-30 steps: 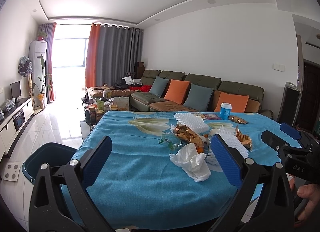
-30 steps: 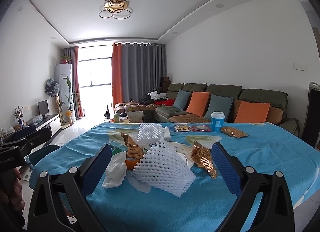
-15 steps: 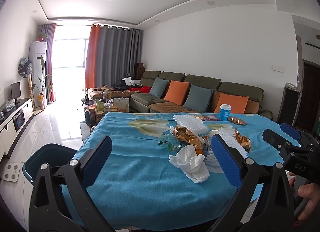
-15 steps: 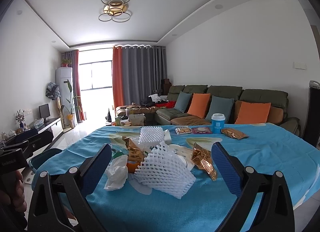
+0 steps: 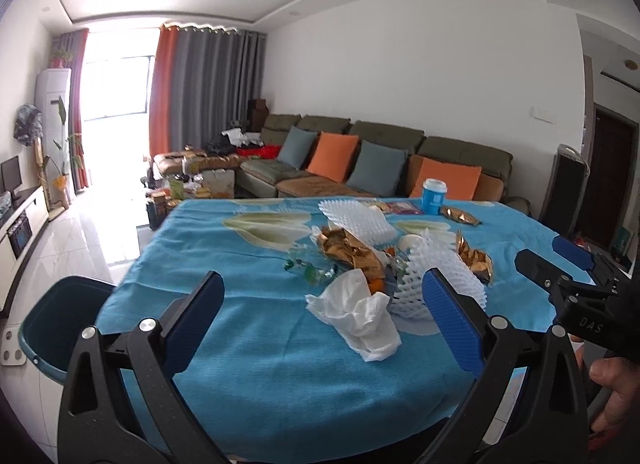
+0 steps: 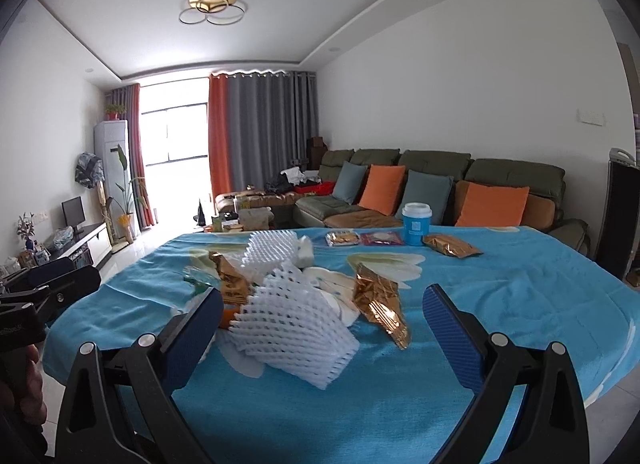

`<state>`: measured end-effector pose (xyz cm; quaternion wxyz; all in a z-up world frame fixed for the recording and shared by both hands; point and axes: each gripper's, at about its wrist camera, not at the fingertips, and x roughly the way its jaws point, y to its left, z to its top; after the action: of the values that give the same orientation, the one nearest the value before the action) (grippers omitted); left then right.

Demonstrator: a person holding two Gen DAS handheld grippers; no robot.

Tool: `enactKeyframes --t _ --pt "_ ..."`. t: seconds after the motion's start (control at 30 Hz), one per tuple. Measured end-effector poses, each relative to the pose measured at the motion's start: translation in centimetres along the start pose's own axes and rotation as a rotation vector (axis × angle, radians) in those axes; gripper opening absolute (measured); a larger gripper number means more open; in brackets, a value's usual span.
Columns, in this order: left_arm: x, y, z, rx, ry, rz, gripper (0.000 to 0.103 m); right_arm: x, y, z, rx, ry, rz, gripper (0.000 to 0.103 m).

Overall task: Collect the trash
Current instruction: 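Grasp the white tissue with the left tool while the right tool grasps the gold wrapper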

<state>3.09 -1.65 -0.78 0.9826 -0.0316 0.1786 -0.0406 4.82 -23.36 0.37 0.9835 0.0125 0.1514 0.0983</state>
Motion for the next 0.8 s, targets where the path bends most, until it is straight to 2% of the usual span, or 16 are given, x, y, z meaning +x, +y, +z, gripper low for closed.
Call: enactKeyframes --t 0.23,0.4,0.6,0.63,0.7,0.77,0.8 --pt "4.2 -0.7 -0.2 -0.018 0.098 -0.061 0.097 3.1 -2.0 -0.1 0.001 0.078 -0.033 0.096" --pt "7.1 -1.2 -0.6 -0.01 0.165 -0.073 0.097 5.6 -3.0 -0.5 -0.029 0.146 -0.074 0.096" --pt "9.7 -2.1 -0.9 0.019 0.204 -0.074 0.097 8.0 -4.1 -0.9 -0.036 0.206 -0.087 0.096" --pt "10.1 -2.3 -1.0 0.024 0.21 -0.077 0.097 8.5 -4.2 -1.1 -0.047 0.22 -0.098 0.095" --pt "10.8 -2.6 -1.2 0.03 0.222 -0.084 0.097 9.2 -4.4 -1.2 -0.052 0.243 -0.103 0.084" --pt "11.1 -2.8 -1.3 0.036 0.233 -0.087 0.097 9.8 -4.6 -1.3 -0.041 0.264 -0.096 0.082" --pt "11.4 -2.9 -1.5 0.038 0.24 -0.09 0.097 10.1 -4.6 -1.3 -0.045 0.271 -0.098 0.076"
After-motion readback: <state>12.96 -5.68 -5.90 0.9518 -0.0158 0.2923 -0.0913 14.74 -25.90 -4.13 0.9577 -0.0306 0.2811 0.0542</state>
